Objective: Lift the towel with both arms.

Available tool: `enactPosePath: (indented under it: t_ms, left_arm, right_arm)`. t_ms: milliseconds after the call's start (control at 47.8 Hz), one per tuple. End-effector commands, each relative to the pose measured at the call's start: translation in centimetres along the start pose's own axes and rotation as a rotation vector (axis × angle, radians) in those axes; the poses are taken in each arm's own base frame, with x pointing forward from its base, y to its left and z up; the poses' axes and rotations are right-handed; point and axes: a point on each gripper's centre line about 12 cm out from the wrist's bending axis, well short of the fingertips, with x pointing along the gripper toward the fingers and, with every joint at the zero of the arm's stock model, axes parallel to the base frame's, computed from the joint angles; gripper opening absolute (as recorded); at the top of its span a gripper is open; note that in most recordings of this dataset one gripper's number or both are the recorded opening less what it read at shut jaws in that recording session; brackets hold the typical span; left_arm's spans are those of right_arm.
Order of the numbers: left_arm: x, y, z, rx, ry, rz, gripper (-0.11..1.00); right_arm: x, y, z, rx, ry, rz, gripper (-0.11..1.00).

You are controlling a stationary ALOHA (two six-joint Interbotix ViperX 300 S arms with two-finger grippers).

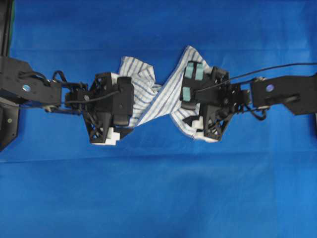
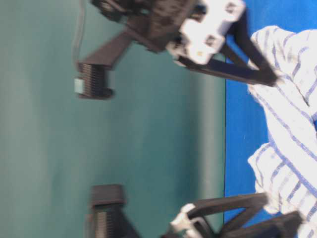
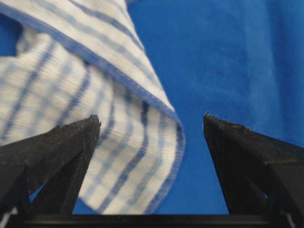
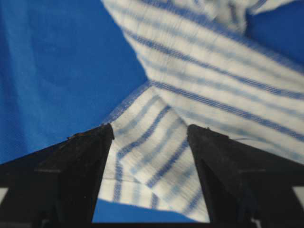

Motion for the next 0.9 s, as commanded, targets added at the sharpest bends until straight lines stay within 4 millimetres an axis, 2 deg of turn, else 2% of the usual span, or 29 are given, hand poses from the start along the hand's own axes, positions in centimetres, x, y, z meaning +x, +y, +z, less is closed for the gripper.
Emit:
enactPosePath:
  t_ms: [0, 230, 544, 628, 691, 816, 879]
  left_arm:
    - [0.6, -0.4, -0.2, -0.009, -0.01, -0.006, 0.91]
    - [2.1, -0.9, -2.0, -0.007, 0.049, -0.017, 0.91]
    - [2.5, -0.5, -2.6, -0.015, 0.071, -0.011, 0.87]
    - [2.5, -0.4, -2.6, -0.018, 0.073, -0.008, 0.76]
    - [2.5, -0.4, -2.7, -0.016, 0.075, -0.008, 0.62]
    - [2.5, -0.3, -2.6, -0.019, 0.081, -0.007, 0.24]
    - [2.5, -0.1, -2.6, -0.022, 0.089, -0.005, 0.1]
  right_arm:
    - [0.5, 0.7, 0.2, 0.008, -0.018, 0.019, 0.66]
    - [3.0, 1.0, -1.2, 0.053, 0.018, 0.026, 0.66]
    - [4.8, 0.8, -2.2, 0.092, 0.05, 0.022, 0.66]
    - [4.8, 0.8, -2.2, 0.095, 0.05, 0.021, 0.64]
    - [4.8, 0.8, -2.3, 0.096, 0.054, 0.019, 0.56]
    - [4.6, 0.8, -2.1, 0.095, 0.057, 0.016, 0.24]
    - [4.3, 0.8, -1.9, 0.099, 0.047, 0.019, 0.07]
